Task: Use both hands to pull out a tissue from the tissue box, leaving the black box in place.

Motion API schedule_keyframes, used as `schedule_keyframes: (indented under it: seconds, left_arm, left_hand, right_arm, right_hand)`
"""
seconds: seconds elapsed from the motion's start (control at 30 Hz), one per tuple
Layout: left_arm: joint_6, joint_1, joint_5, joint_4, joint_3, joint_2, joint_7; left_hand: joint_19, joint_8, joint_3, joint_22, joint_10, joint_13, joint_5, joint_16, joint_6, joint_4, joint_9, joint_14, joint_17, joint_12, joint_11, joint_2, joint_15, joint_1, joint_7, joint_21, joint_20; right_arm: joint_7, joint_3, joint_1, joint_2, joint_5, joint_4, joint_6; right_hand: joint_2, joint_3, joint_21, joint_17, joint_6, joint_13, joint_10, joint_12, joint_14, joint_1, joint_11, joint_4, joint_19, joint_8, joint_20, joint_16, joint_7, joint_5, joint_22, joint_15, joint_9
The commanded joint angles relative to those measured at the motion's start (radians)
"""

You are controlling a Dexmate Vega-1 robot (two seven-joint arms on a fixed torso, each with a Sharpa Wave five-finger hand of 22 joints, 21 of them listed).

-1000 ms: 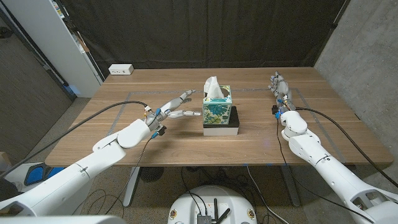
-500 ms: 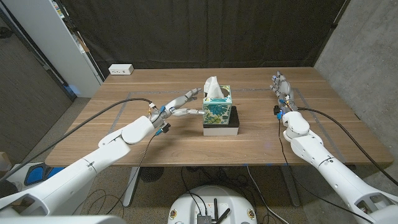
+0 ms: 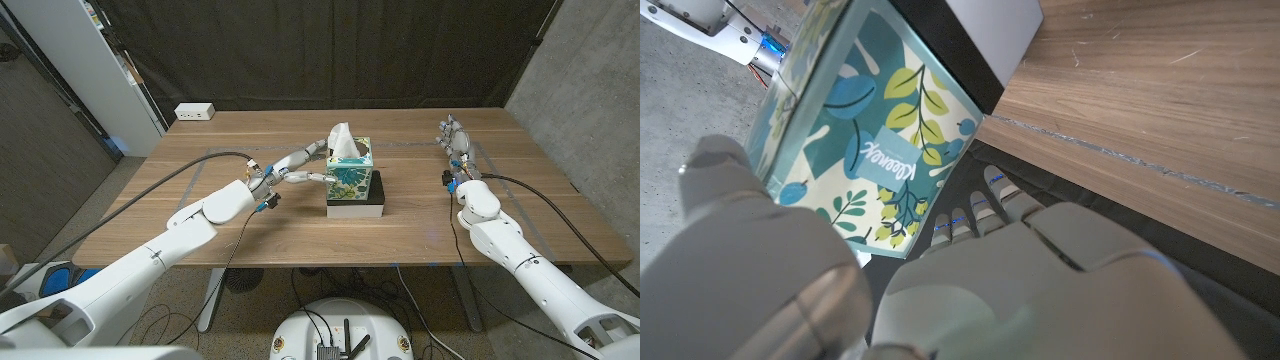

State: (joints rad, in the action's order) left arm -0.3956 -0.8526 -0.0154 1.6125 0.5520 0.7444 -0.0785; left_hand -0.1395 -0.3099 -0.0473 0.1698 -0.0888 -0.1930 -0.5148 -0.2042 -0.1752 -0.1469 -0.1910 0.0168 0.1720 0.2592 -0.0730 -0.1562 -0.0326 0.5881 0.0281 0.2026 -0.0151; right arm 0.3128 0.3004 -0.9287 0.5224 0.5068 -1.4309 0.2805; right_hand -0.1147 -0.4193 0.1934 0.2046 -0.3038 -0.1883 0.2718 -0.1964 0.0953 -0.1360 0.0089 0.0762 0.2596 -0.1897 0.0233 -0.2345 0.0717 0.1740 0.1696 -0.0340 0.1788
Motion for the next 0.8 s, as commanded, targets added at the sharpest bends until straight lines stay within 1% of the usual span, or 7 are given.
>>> schedule_keyframes:
  seconds: [0.03, 0.3, 0.43, 0.5, 0.57, 0.6, 0.8]
  left_arm:
    - [-0.005, 0.021, -0.025, -0.015, 0.014, -0.025, 0.017]
    - [0.005, 0.038, 0.007, -0.024, 0.03, -0.027, -0.031]
    - [0.0, 0.034, 0.025, -0.024, 0.029, -0.029, -0.035]
    - [-0.007, 0.028, 0.036, -0.026, 0.025, -0.032, -0.03]
    - [-0.002, 0.024, 0.048, -0.022, 0.022, -0.03, -0.034]
    - [-0.001, 0.02, 0.052, -0.021, 0.02, -0.031, -0.029]
    - [-0.014, -0.003, 0.053, -0.017, 0.007, -0.038, 0.01]
  left_hand:
    - [-0.019, -0.013, -0.013, 0.006, 0.039, -0.002, -0.013, -0.004, -0.019, -0.002, -0.001, -0.029, 0.003, 0.009, 0.002, 0.006, -0.021, 0.028, -0.003, 0.009, 0.027]
    - [-0.08, -0.048, -0.027, 0.007, 0.121, -0.002, -0.023, -0.011, 0.101, -0.001, -0.002, -0.116, 0.003, 0.013, 0.006, 0.024, -0.022, 0.092, -0.006, 0.017, 0.044]
    - [-0.114, -0.084, -0.036, 0.008, 0.209, -0.002, -0.015, -0.014, 0.22, 0.006, -0.004, -0.196, 0.003, 0.018, -0.015, 0.048, -0.048, 0.143, -0.035, 0.016, 0.035]
    - [-0.144, -0.116, -0.02, 0.009, 0.262, -0.002, 0.01, -0.014, 0.305, 0.005, -0.007, -0.246, 0.002, 0.018, -0.039, 0.082, -0.076, 0.194, -0.056, 0.018, 0.032]
    - [-0.209, -0.152, 0.003, 0.012, 0.302, -0.003, 0.078, -0.015, 0.393, 0.001, -0.009, -0.316, 0.003, 0.001, -0.052, 0.113, -0.087, 0.255, -0.076, 0.031, 0.104]
    - [-0.218, -0.16, 0.009, 0.013, 0.304, -0.003, 0.094, -0.017, 0.41, 0.001, -0.01, -0.336, 0.003, -0.005, -0.048, 0.118, -0.087, 0.266, -0.073, 0.032, 0.115]
    - [-0.257, -0.191, 0.052, 0.017, 0.395, -0.007, 0.19, -0.033, 0.484, -0.002, -0.013, -0.45, 0.007, -0.001, -0.051, 0.166, -0.119, 0.327, -0.059, 0.035, 0.09]
  right_arm:
    - [0.047, -0.004, -0.019, 0.007, -0.038, -0.025, -0.005]
    - [0.08, 0.0, -0.027, 0.015, -0.078, -0.046, -0.02]
    - [0.084, -0.001, -0.03, 0.017, -0.084, -0.054, -0.023]
    - [0.086, -0.001, -0.032, 0.017, -0.086, -0.058, -0.024]
    - [0.094, -0.001, -0.035, 0.02, -0.094, -0.065, -0.032]
    - [0.098, 0.0, -0.036, 0.022, -0.1, -0.068, -0.034]
    - [0.109, -0.004, -0.046, 0.026, -0.109, -0.085, -0.045]
  right_hand:
    - [-0.004, 0.001, 0.003, 0.001, -0.009, -0.005, 0.006, -0.003, 0.011, -0.009, 0.0, 0.004, 0.003, -0.008, -0.006, 0.002, -0.002, 0.0, 0.004, 0.004, 0.003]
    - [-0.004, 0.002, 0.001, 0.002, -0.012, -0.005, 0.008, -0.003, 0.01, -0.008, 0.001, 0.006, -0.003, -0.008, -0.007, 0.003, -0.002, 0.0, 0.004, 0.003, 0.003]
    - [-0.004, 0.003, 0.001, 0.002, -0.011, -0.005, 0.008, -0.003, 0.01, -0.007, 0.002, 0.007, -0.003, -0.007, -0.008, 0.003, -0.002, 0.0, 0.004, 0.003, 0.003]
    - [-0.004, 0.003, 0.001, 0.002, -0.011, -0.005, 0.007, -0.003, 0.01, -0.007, 0.003, 0.007, -0.004, -0.007, -0.008, 0.004, -0.002, 0.0, 0.004, 0.002, 0.003]
    - [-0.004, 0.003, 0.001, 0.002, -0.011, -0.005, 0.007, -0.002, 0.011, -0.007, 0.001, 0.008, -0.004, -0.007, -0.008, 0.004, -0.001, 0.0, 0.004, 0.003, 0.004]
    - [-0.004, 0.003, 0.001, 0.002, -0.012, -0.005, 0.006, -0.002, 0.01, -0.007, 0.001, 0.008, -0.004, -0.007, -0.008, 0.004, -0.001, 0.0, 0.004, 0.002, 0.004]
    - [-0.005, 0.004, 0.0, 0.003, -0.013, -0.005, 0.008, -0.002, 0.011, -0.006, 0.0, 0.009, -0.005, -0.007, -0.007, 0.004, -0.003, 0.0, 0.004, 0.002, 0.004]
